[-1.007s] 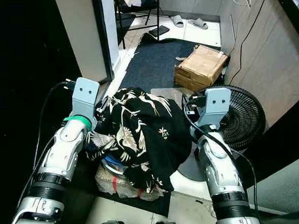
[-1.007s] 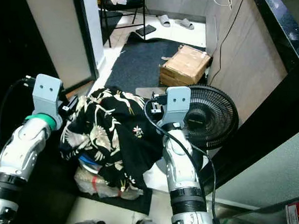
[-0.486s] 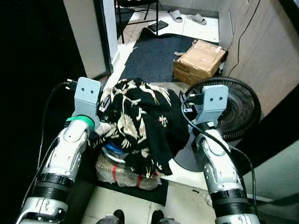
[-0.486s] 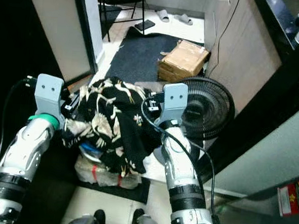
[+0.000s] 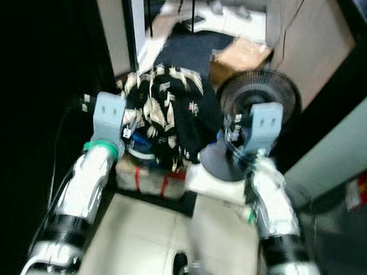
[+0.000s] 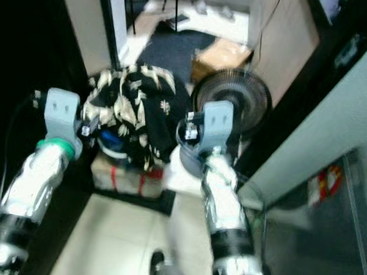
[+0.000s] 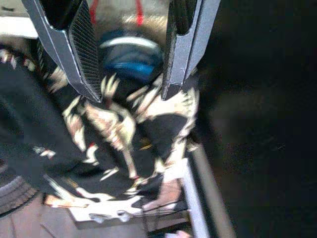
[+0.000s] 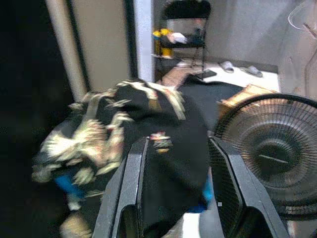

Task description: Clothes washing

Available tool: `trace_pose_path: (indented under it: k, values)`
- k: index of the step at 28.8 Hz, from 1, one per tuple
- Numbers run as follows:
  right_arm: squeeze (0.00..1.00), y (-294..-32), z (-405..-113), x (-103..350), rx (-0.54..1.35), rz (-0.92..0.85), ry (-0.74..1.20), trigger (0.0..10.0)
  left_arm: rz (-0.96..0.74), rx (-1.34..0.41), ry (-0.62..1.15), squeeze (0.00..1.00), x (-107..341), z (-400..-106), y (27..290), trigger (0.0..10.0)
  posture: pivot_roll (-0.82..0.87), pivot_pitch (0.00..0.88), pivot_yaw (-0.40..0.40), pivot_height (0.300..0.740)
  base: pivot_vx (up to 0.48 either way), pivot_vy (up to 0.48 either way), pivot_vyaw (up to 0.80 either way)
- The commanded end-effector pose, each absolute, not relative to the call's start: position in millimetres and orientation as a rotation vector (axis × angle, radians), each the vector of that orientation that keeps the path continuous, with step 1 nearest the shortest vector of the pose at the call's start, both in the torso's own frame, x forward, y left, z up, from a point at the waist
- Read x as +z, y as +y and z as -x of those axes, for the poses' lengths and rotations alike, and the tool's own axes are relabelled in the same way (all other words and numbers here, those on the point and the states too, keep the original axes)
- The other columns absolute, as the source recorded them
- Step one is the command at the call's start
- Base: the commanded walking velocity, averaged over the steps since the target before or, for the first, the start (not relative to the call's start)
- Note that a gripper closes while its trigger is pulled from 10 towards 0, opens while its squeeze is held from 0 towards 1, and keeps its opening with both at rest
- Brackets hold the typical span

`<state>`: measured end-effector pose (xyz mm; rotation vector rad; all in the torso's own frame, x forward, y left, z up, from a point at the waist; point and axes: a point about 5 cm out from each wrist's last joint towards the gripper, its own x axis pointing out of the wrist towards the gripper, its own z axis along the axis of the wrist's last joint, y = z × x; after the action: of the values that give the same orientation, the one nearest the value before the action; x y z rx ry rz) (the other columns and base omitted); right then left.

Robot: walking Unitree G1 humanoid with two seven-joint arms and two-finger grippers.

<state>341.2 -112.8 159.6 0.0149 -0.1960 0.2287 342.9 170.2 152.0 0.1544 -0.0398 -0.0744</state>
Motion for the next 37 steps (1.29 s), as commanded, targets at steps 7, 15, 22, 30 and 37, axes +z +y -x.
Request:
trace_pose_path:
  k: [7,15,22,30,37]
  values:
    - [0.00,-111.1,-341.4,157.7,0.242,-0.014,-0.189,10.0,-0.152,-0.069,-0.036,0.00,149.3,-341.7,170.2,10.0,-0.01,0.037,0.047,0.740,-0.125,0.000,0.00]
    - [0.00,-106.9,-339.9,154.9,0.256,-0.017,-0.181,10.0,-0.165,-0.072,-0.040,0.00,148.9,-341.4,167.5,10.0,-0.01,0.039,0.046,0.740,0.000,0.000,0.00]
    - [0.00,-104.5,-339.5,154.2,0.266,-0.020,-0.179,10.0,-0.178,-0.072,-0.046,0.00,149.3,-341.4,167.0,10.0,0.00,0.040,0.043,0.740,0.469,0.000,0.00]
    - [0.00,-102.8,-338.8,153.7,0.276,-0.022,-0.180,10.0,-0.180,-0.073,-0.046,0.00,148.7,-341.5,166.2,10.0,-0.01,0.036,0.041,0.740,0.469,0.000,0.00]
    - [0.00,-101.2,-338.9,154.1,0.284,-0.016,-0.181,10.0,-0.184,-0.076,-0.046,0.00,147.8,-341.6,164.9,10.0,-0.01,0.030,0.039,0.740,0.469,0.000,0.00]
